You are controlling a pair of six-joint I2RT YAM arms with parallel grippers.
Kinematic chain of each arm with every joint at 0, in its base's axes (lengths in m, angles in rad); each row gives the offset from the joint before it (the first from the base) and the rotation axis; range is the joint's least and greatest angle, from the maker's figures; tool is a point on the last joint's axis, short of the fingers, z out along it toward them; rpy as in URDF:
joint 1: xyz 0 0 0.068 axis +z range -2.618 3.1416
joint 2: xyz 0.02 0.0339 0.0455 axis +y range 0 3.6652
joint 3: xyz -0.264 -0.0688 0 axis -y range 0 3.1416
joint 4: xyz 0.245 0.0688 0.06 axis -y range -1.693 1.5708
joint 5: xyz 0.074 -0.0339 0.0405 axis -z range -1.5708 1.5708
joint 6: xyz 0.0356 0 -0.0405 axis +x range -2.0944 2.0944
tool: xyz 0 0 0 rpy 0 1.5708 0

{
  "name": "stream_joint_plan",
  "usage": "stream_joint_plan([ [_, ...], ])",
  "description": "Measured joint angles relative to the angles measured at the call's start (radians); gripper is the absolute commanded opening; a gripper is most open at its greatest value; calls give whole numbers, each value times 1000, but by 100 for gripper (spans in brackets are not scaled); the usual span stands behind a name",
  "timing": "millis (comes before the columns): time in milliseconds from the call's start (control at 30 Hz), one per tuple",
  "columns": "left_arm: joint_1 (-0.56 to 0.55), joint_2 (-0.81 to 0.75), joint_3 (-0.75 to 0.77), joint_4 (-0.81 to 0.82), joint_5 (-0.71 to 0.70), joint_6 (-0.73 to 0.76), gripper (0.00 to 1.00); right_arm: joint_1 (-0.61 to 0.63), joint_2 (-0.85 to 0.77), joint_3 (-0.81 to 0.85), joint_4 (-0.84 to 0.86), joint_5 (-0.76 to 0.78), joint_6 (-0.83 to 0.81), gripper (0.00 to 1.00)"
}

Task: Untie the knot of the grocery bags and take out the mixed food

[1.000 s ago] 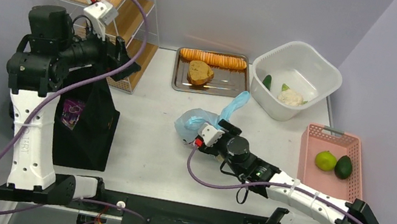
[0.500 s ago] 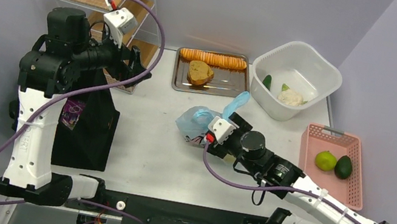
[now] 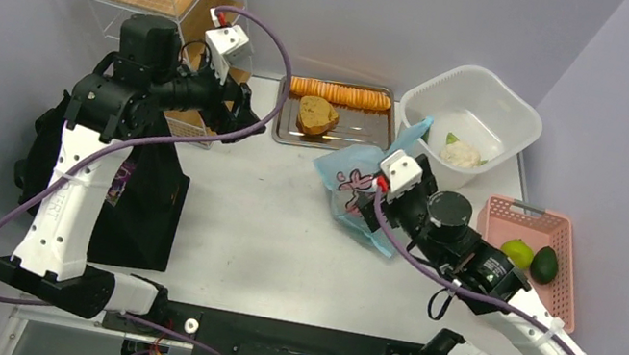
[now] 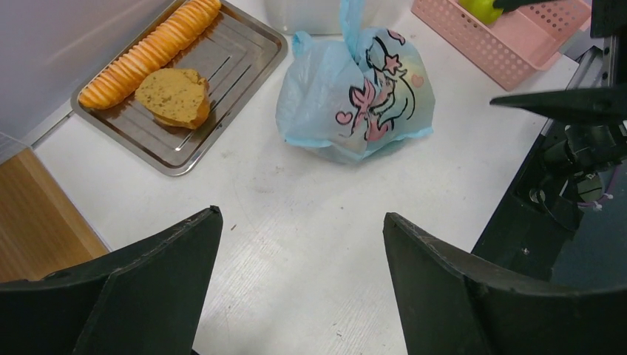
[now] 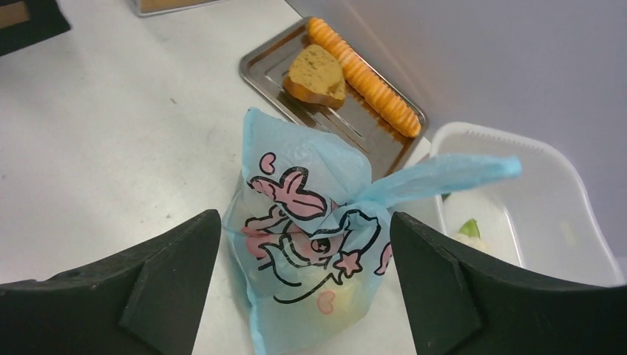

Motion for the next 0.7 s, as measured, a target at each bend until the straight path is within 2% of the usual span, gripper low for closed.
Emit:
stream_joint_plan([
  [133, -13, 6, -39, 37, -1, 2, 78, -146, 50, 39, -16, -42, 47, 81],
  [267, -14, 1, -92, 76, -8, -2, 79, -296, 177, 87, -29, -98, 75, 82],
  [467, -14, -37, -178, 101, -31, -16, 81, -415, 395, 140, -76, -189, 89, 79],
  [600, -14, -78, -218, 103, -41, -24, 81, -433, 493, 143, -119, -268, 76, 67],
  [667, -14, -103, -239, 109, -45, -31, 81, -431, 533, 143, -149, -319, 66, 56],
  [700, -14, -112, -246, 110, -46, -34, 81, -431, 546, 143, -161, -338, 61, 47],
])
